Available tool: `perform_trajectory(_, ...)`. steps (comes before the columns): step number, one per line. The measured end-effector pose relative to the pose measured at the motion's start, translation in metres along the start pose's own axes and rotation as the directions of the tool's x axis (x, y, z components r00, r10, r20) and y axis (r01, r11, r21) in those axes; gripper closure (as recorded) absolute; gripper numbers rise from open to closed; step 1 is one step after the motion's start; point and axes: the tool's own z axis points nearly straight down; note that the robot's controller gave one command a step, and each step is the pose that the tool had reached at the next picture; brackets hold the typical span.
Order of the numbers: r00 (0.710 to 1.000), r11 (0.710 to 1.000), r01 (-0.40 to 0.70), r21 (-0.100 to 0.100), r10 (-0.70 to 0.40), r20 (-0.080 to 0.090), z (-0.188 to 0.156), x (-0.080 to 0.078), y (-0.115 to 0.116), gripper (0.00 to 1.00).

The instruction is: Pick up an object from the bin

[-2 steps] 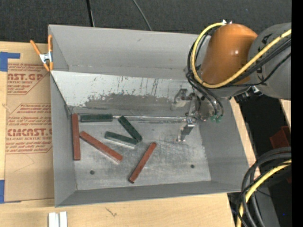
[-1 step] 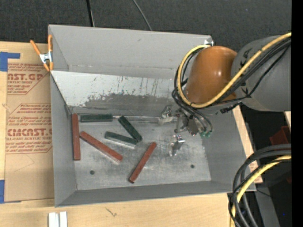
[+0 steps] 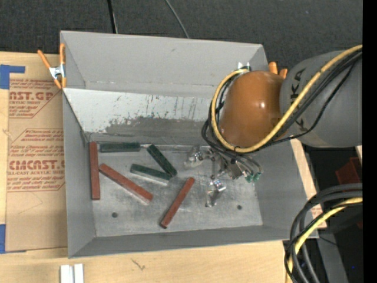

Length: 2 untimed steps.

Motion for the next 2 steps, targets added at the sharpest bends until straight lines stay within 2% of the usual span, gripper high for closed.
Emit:
perform_trajectory(1,0.986,0.986,0.169,0.001,-0.169,0.001,0.038,-0.002,0.016,0.00)
perform_trajectory(2,0.919,0.919,0.394,0.000,-0.394,0.001,0.070,-0.004,0.039,0.00)
